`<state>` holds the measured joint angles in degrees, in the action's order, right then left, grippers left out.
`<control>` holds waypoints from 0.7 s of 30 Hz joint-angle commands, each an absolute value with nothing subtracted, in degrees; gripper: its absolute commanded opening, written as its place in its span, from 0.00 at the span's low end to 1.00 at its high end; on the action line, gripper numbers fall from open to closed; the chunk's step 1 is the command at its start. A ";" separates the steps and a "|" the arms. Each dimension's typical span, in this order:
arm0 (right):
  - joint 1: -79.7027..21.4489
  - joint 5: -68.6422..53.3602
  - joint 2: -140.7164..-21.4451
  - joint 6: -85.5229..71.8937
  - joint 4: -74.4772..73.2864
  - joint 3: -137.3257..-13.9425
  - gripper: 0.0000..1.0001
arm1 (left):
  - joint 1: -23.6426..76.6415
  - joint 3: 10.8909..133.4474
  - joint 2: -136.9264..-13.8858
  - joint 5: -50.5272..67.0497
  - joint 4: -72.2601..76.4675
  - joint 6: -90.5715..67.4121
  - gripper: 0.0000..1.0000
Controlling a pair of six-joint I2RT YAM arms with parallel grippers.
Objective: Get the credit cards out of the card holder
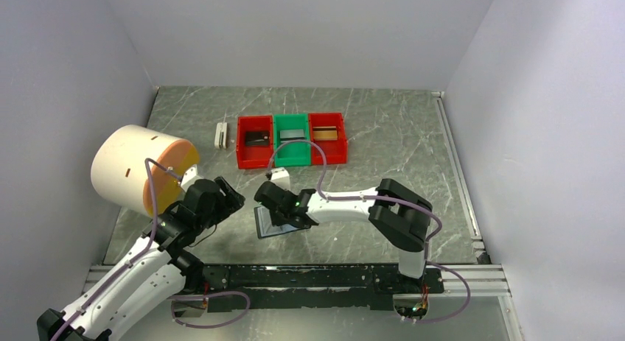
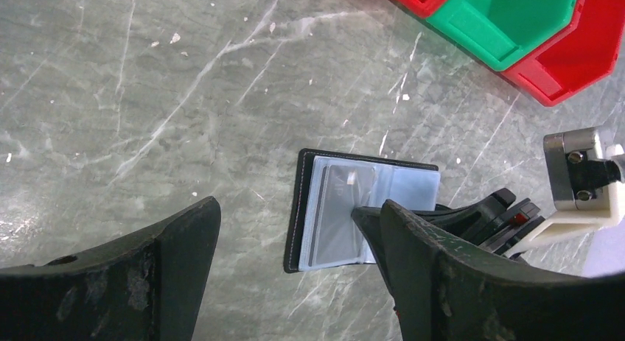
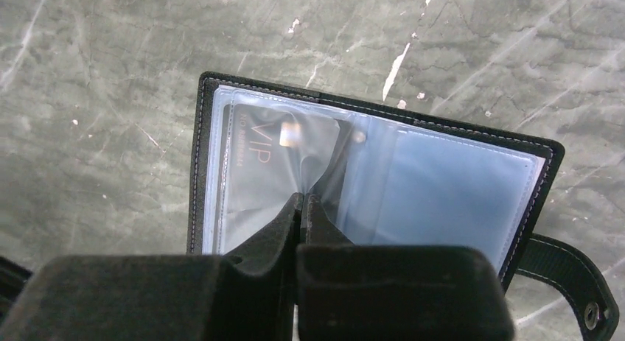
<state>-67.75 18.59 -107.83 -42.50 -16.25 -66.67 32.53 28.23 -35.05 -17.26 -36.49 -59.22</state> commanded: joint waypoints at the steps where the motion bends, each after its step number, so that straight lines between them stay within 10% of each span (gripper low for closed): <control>1: -64.94 11.81 -106.01 -43.04 -11.67 -60.29 0.00 | 32.21 28.85 -35.59 -15.20 -33.73 -57.28 0.84; 21: -51.45 -15.41 -92.74 -51.53 27.63 -34.92 0.00 | 32.22 26.12 -47.33 6.01 -11.28 -53.48 0.83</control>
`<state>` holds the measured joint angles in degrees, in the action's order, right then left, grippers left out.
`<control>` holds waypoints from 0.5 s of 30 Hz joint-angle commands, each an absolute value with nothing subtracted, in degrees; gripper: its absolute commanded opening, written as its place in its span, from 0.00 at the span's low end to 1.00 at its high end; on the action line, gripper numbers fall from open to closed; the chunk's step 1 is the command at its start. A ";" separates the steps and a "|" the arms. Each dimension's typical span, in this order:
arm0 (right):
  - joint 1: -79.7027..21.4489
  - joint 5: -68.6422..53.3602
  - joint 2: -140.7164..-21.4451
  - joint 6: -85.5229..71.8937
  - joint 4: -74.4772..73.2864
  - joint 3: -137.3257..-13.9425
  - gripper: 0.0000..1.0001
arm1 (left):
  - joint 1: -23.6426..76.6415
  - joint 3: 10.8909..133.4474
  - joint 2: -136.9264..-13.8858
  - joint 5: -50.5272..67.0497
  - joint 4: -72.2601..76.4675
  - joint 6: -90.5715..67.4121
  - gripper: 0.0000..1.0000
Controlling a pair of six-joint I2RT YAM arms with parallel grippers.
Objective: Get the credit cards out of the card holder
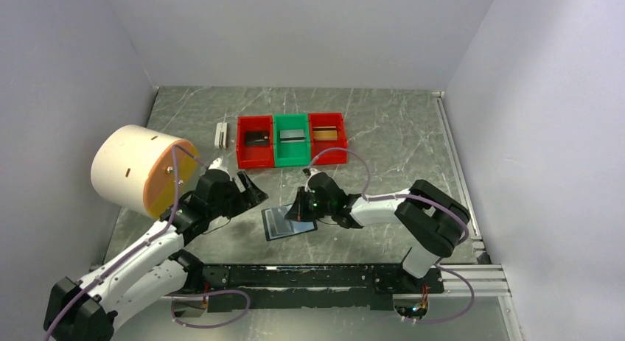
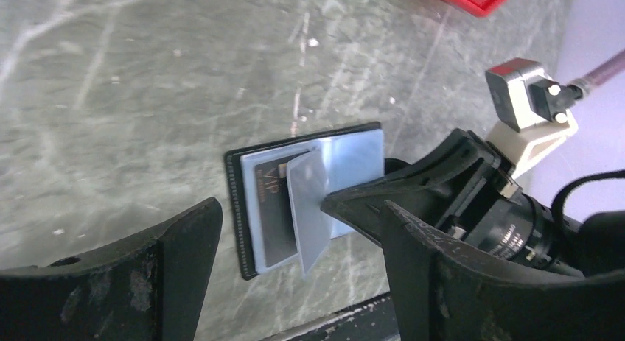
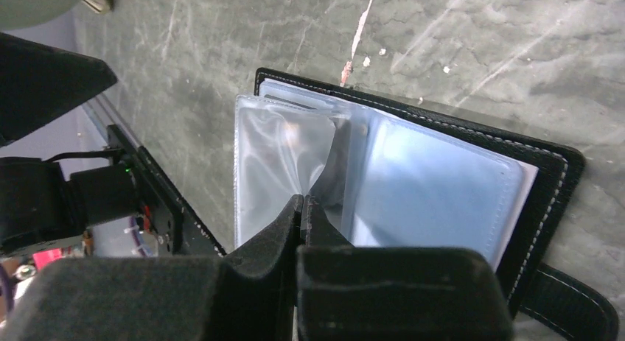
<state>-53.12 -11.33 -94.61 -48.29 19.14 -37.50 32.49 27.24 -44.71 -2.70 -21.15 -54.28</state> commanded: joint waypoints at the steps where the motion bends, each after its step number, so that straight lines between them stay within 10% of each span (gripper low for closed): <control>1: -51.10 -15.88 -92.78 -51.72 28.37 -34.45 0.00 | 32.21 25.94 -48.37 7.05 -9.81 -53.89 0.83; 15: -49.06 -16.92 -93.85 -53.18 30.96 -31.84 0.00 | 32.30 17.58 -63.68 23.16 17.19 -60.50 0.70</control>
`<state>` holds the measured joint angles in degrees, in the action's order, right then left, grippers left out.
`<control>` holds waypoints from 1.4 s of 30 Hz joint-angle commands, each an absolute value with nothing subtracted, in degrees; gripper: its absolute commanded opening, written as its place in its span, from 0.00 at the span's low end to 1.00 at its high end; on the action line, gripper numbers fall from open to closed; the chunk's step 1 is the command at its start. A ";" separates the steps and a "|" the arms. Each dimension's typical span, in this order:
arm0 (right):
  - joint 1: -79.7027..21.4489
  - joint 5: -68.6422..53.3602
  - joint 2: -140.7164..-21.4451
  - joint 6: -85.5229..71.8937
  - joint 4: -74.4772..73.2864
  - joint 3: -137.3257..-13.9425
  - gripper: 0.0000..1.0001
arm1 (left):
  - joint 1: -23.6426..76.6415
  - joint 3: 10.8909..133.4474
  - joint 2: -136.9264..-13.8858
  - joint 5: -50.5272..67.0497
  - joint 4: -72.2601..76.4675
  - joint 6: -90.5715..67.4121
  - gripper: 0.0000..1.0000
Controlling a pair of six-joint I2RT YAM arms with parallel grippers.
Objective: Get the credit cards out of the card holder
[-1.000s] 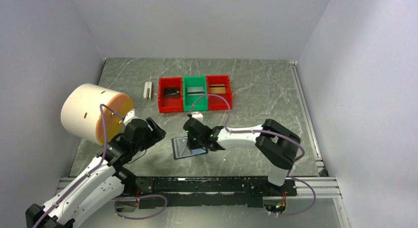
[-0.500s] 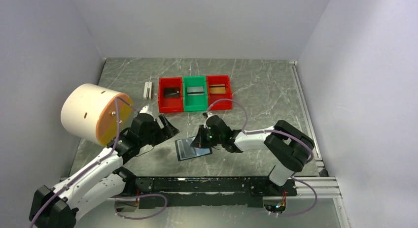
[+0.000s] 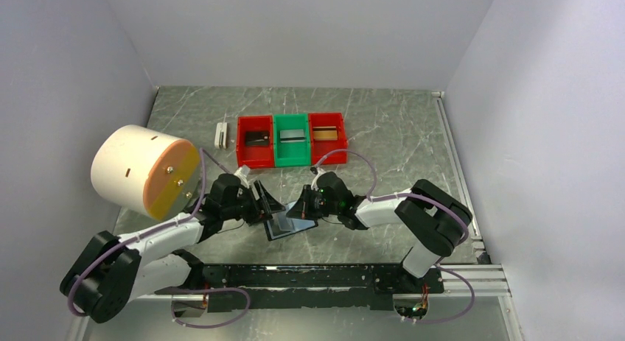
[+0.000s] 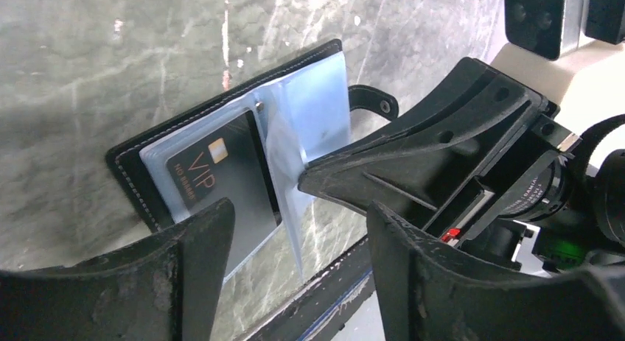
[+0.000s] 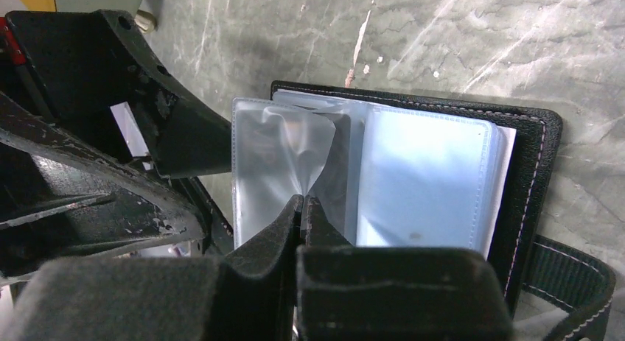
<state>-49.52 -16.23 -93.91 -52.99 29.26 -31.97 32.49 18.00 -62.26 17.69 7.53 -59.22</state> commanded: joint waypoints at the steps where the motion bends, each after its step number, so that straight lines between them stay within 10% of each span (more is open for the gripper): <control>1: -49.04 -16.81 -93.81 -52.95 30.72 -31.94 0.00 | 32.29 17.58 -64.09 23.24 17.41 -60.32 0.67; 11: -48.83 -17.18 -93.82 -53.95 29.25 -32.17 0.05 | 32.39 20.48 -72.61 28.52 20.74 -58.01 0.24; 18: -48.76 -6.49 -83.64 -51.31 15.72 -32.69 0.35 | 32.80 25.25 -74.85 29.00 17.80 -55.14 0.35; 27: -48.71 11.89 -67.90 -52.95 -0.61 -29.82 0.36 | 36.68 31.28 -83.59 26.86 16.53 -54.24 0.41; 42: -49.14 -1.94 -76.15 -43.93 4.53 -34.19 0.29 | 38.13 31.47 -73.04 13.04 2.29 -54.97 0.60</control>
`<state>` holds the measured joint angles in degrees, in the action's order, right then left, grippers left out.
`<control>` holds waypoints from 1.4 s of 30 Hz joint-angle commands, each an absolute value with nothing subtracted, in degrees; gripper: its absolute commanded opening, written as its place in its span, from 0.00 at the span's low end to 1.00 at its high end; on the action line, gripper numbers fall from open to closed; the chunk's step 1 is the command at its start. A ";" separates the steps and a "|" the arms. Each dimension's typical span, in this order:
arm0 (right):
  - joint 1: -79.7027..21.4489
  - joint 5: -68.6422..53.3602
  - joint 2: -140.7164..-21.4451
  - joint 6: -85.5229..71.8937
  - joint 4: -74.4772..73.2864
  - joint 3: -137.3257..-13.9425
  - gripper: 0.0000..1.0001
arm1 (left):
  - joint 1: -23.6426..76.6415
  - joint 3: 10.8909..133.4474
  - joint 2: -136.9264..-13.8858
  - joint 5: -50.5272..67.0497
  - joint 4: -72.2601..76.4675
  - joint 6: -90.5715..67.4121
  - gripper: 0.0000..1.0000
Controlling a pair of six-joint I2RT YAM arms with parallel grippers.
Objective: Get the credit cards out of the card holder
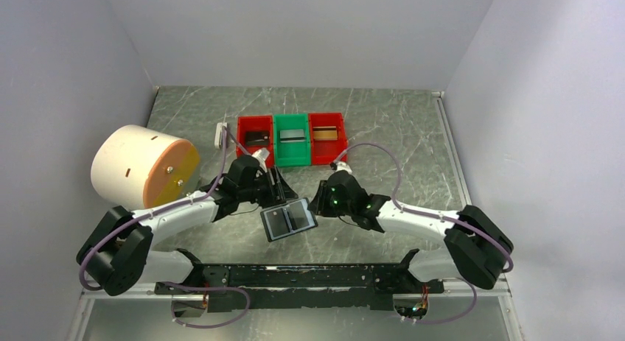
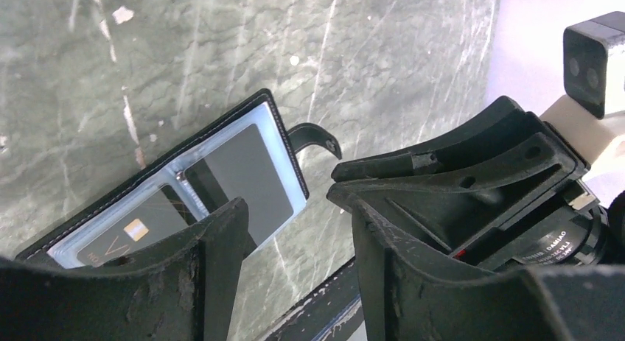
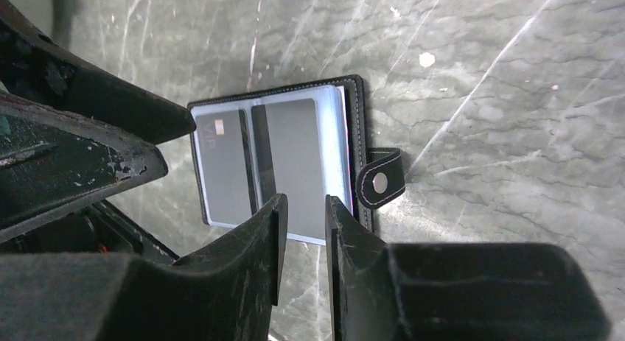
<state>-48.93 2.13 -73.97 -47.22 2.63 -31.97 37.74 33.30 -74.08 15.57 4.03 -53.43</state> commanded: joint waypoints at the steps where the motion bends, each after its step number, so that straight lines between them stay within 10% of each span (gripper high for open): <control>1: -49.18 -2.60 -77.11 -43.16 4.44 -34.78 0.28 | 38.09 30.42 -72.84 13.41 3.15 -55.47 0.60; 15: -49.37 -2.57 -87.36 -41.56 -3.35 -40.57 0.09 | 38.08 26.61 -76.89 19.55 13.62 -60.09 0.61; 42: -49.25 0.13 -90.05 -47.45 -2.61 -36.65 0.03 | 42.14 25.83 -82.43 12.95 11.41 -63.56 0.59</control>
